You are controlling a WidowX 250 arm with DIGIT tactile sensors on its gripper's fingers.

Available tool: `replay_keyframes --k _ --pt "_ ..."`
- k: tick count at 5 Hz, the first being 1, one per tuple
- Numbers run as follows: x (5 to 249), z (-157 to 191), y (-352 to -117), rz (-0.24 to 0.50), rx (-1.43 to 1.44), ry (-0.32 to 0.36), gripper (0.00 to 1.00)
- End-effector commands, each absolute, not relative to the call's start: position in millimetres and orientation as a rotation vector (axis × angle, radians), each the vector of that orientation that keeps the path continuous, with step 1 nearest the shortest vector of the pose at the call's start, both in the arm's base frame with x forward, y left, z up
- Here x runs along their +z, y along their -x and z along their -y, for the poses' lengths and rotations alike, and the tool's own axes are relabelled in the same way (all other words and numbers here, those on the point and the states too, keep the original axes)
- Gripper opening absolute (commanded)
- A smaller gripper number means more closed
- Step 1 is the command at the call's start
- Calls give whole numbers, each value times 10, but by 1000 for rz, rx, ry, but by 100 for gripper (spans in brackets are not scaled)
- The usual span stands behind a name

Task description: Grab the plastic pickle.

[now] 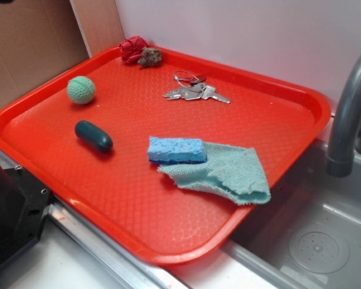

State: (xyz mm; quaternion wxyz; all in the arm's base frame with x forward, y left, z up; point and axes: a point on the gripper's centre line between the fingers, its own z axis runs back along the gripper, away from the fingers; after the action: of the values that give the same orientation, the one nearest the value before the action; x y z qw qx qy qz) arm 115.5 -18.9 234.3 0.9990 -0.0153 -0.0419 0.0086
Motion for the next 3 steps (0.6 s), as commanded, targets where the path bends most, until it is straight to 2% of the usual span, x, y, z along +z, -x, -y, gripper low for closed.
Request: replay_keyframes --k 1,2,3 --pt "2343 189 -1155 84 17 31 100" --pt "1843 223 -1546 -57 156 -95 100" --pt "1449 183 -1933 48 408 -54 100"
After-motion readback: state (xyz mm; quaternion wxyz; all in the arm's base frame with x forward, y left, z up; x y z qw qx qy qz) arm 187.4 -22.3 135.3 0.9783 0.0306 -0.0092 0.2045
